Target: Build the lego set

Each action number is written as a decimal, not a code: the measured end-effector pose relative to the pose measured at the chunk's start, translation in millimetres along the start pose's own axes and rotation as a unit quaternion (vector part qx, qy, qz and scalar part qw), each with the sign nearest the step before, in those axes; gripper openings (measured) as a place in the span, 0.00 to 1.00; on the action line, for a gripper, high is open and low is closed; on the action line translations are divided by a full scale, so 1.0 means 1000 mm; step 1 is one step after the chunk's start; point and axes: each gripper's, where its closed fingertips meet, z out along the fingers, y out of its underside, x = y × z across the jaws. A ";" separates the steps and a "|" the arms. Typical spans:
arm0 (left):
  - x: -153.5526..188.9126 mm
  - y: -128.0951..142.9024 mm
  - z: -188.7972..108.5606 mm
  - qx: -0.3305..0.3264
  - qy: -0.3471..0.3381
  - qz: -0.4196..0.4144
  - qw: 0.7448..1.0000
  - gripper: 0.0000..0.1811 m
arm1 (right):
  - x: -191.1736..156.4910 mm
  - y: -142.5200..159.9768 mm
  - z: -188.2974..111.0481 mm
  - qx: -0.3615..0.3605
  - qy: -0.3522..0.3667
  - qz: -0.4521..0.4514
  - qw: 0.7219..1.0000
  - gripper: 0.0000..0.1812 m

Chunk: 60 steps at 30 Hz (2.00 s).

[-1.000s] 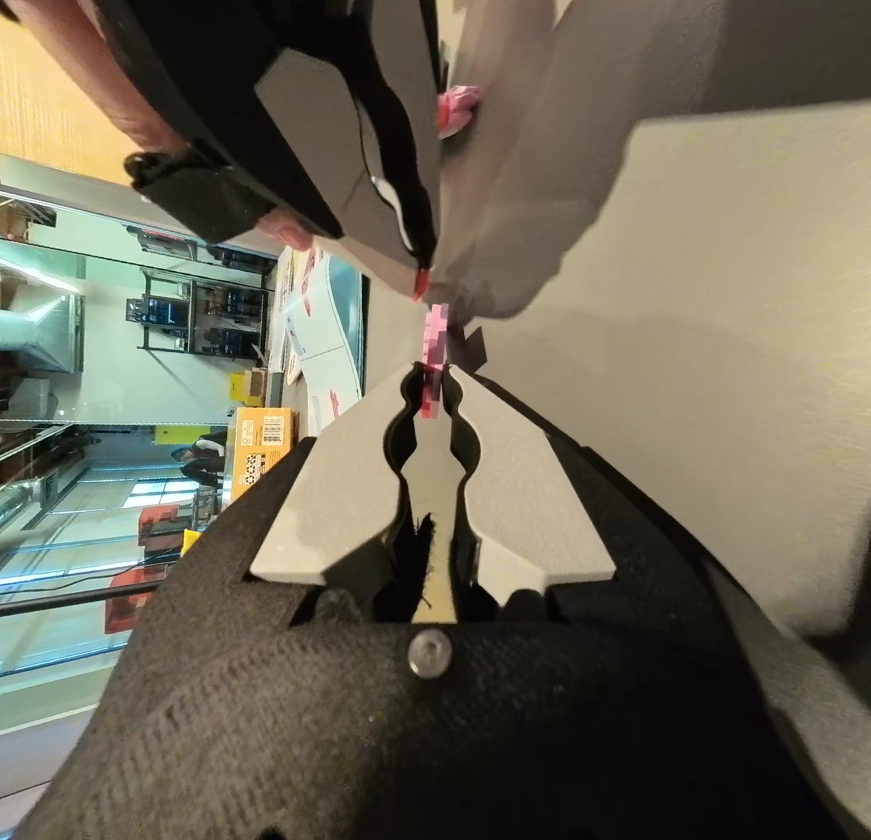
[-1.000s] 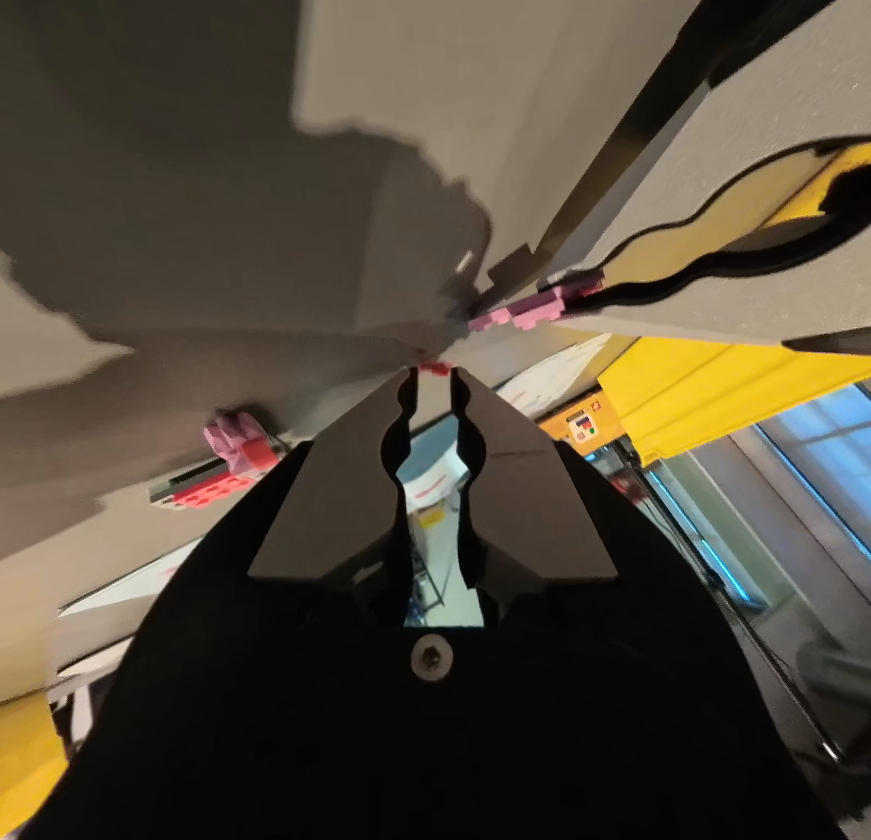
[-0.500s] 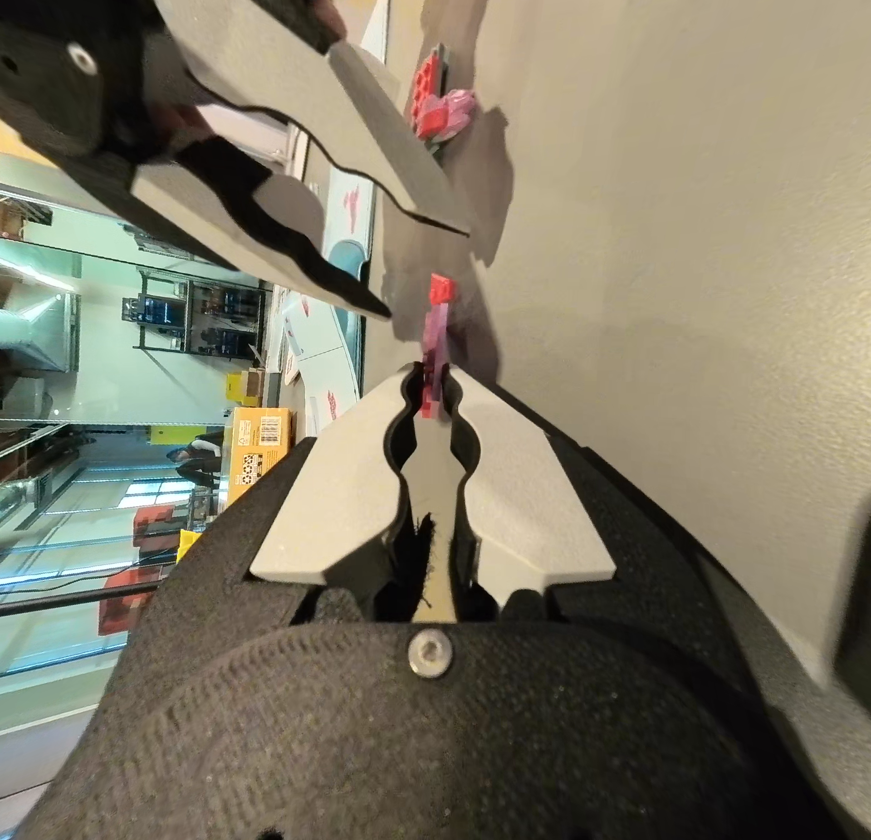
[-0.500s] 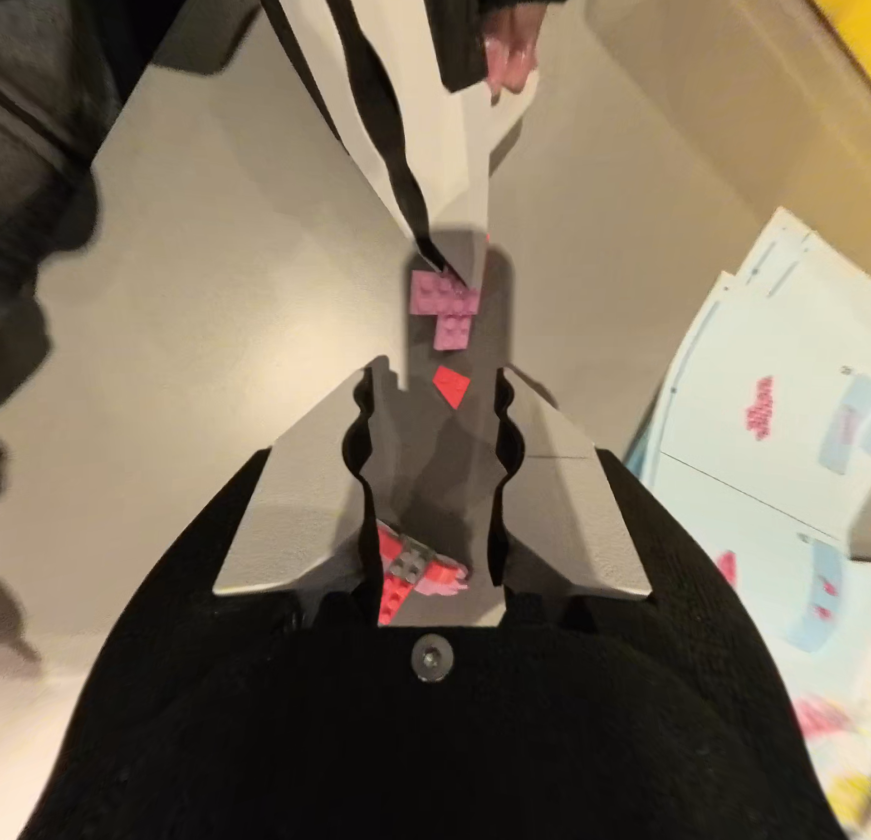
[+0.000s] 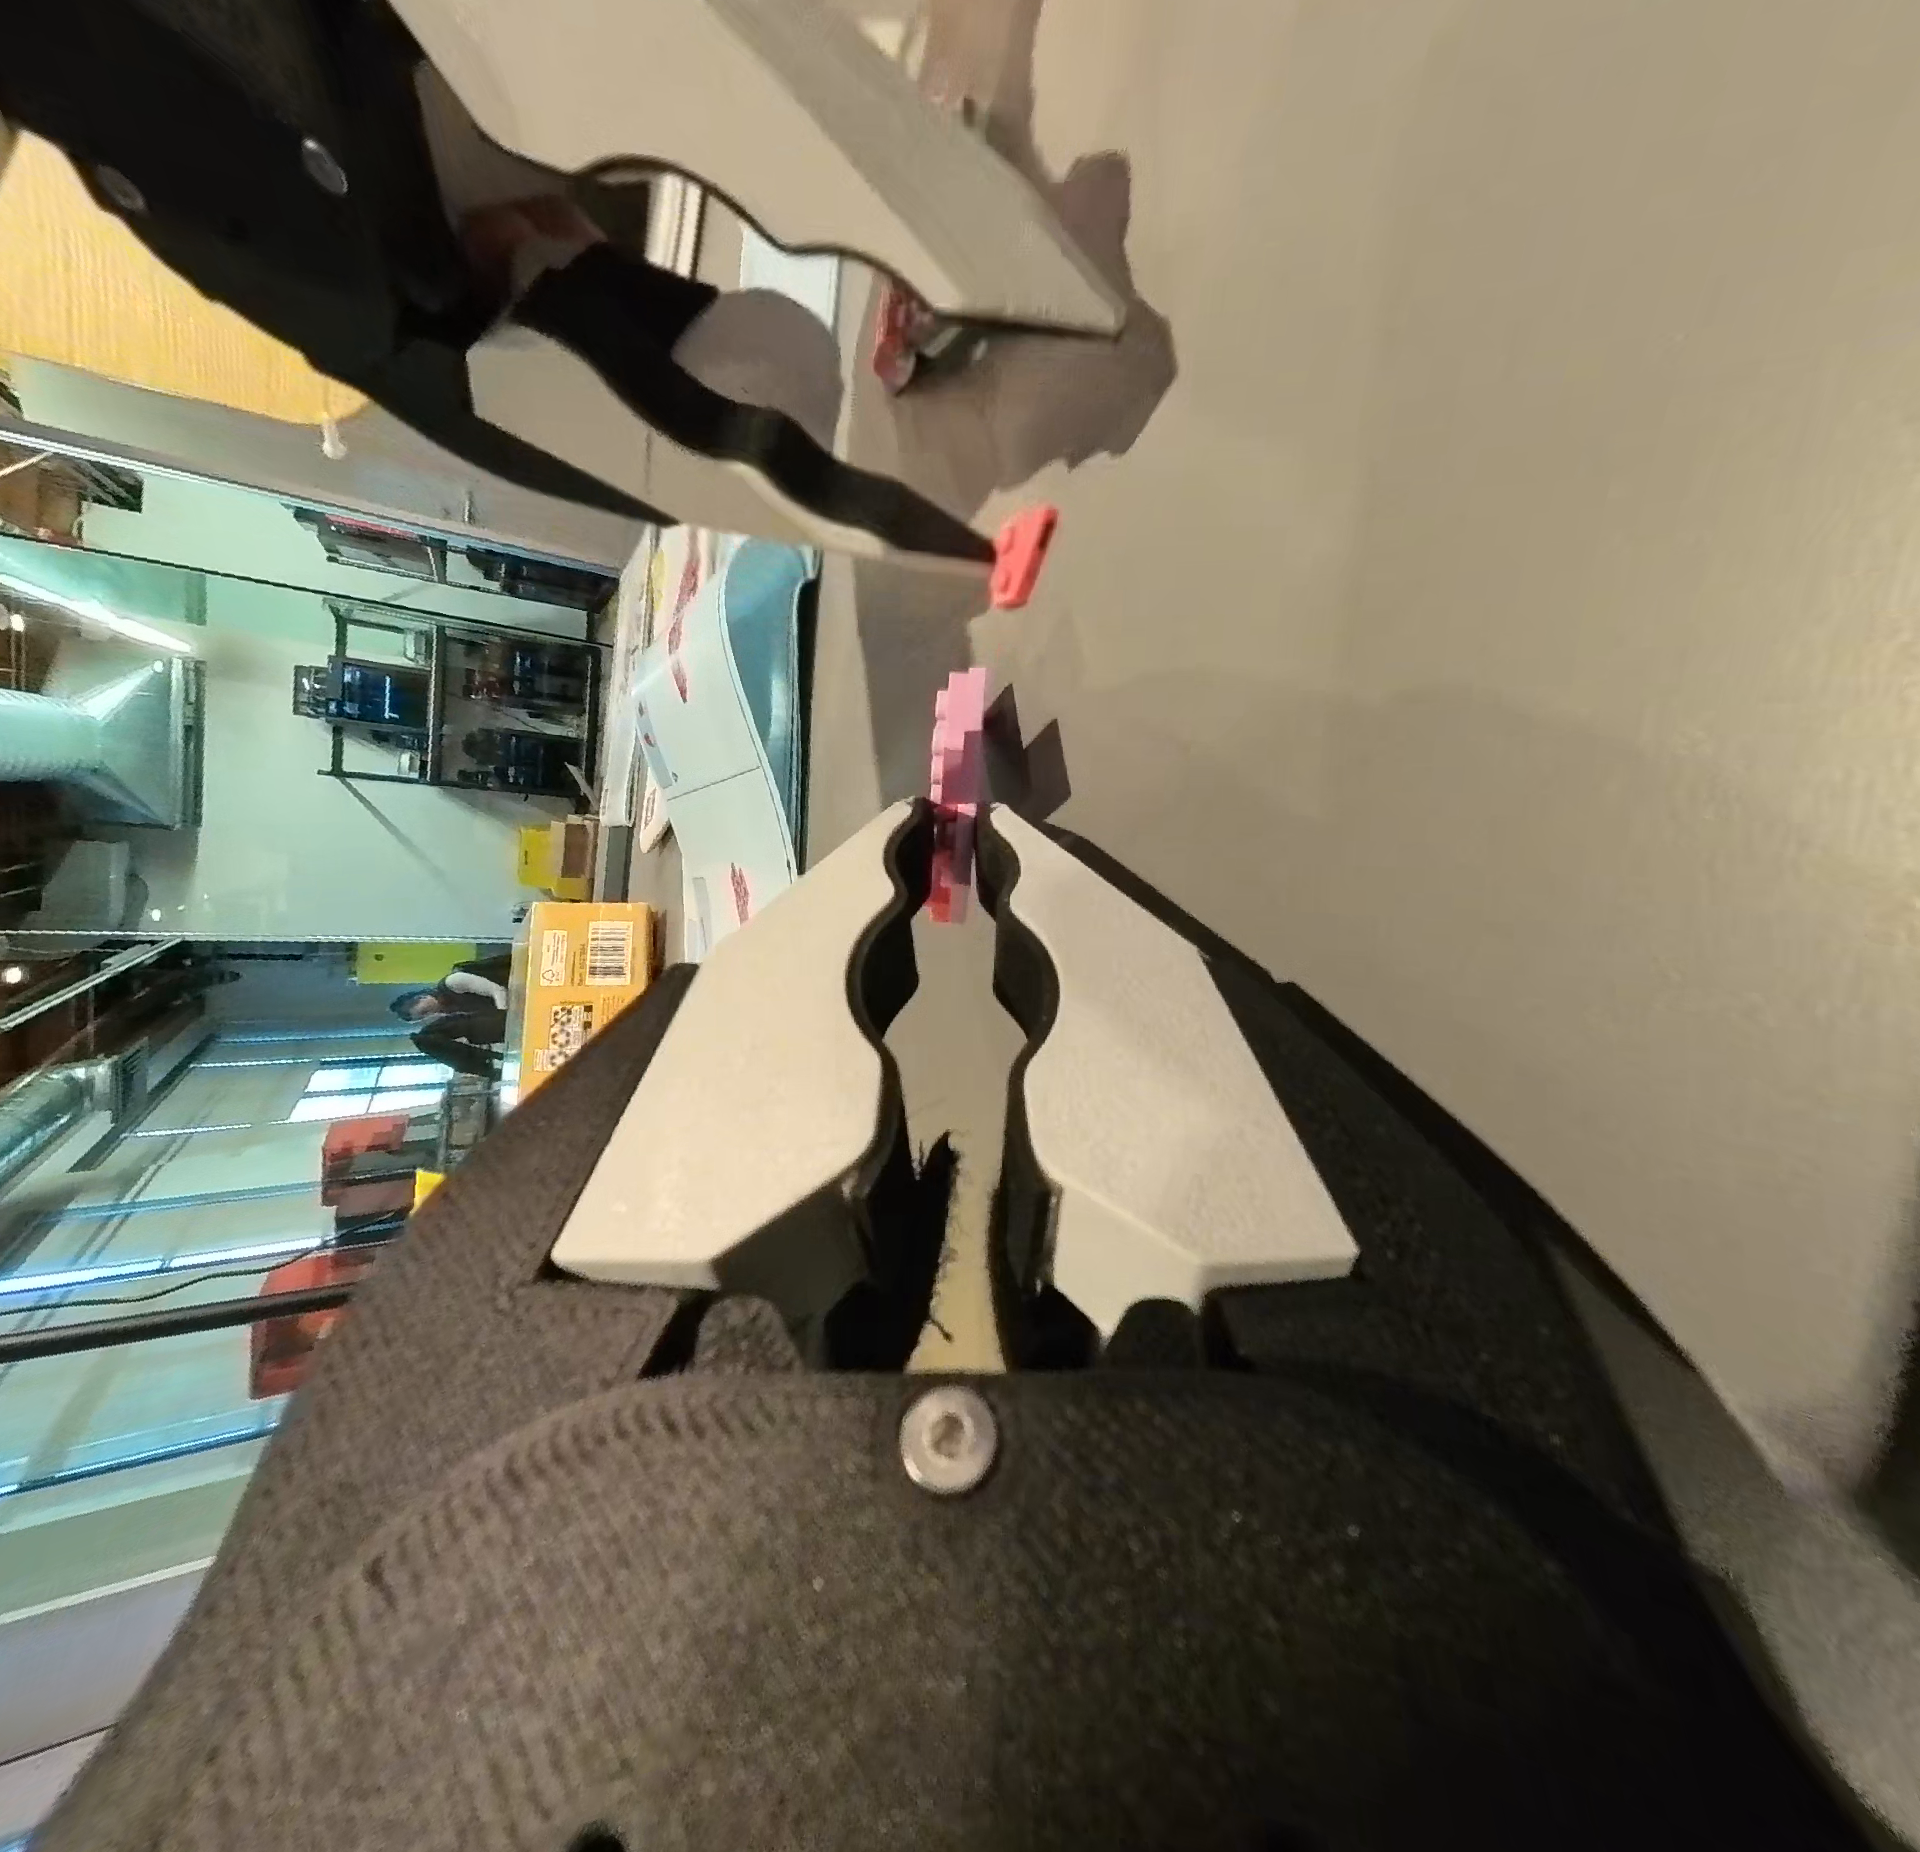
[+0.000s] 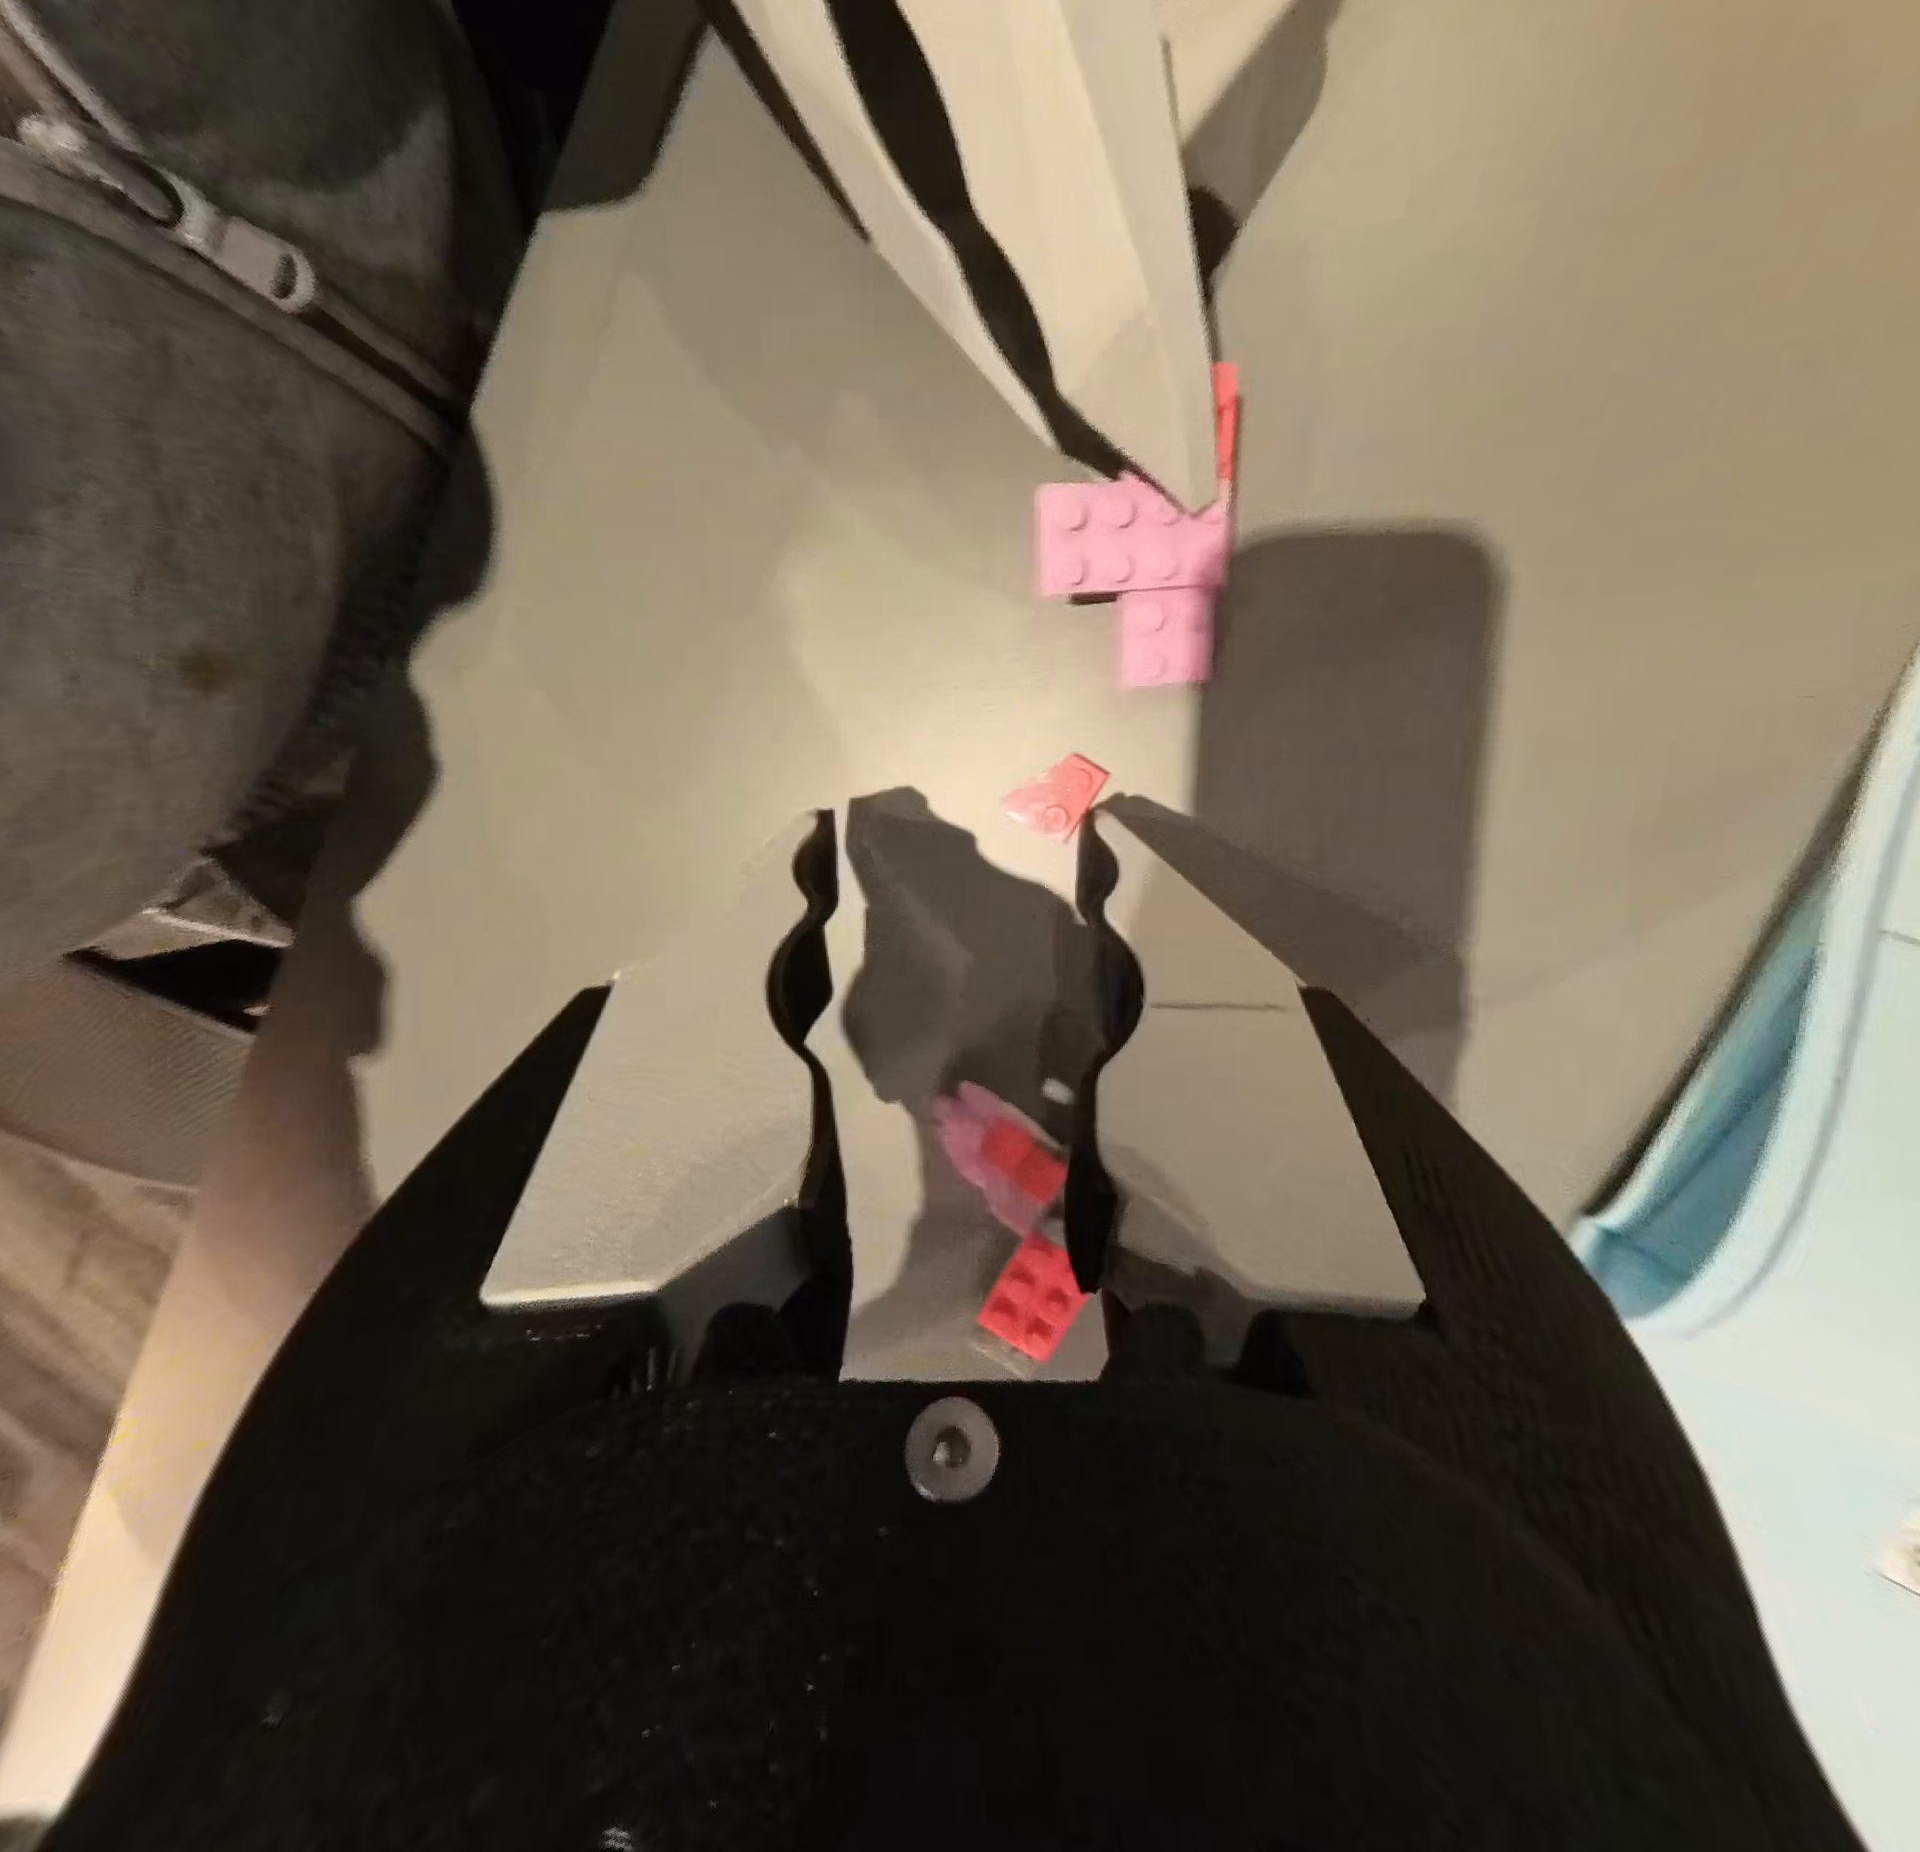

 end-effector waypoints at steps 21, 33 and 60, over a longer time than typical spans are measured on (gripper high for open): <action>-0.001 0.008 0.003 -0.017 -0.008 0.017 1.000 0.04 | -0.003 -0.009 0.003 0.108 0.009 0.004 0.994 0.23; -0.001 0.010 0.001 -0.017 -0.006 0.014 1.000 0.04 | -0.036 -0.005 -0.001 0.121 -0.042 -0.001 0.992 0.15; -0.001 0.011 -0.004 -0.018 -0.022 0.049 0.998 0.04 | -0.018 -0.017 -0.010 0.199 0.100 0.024 0.975 0.21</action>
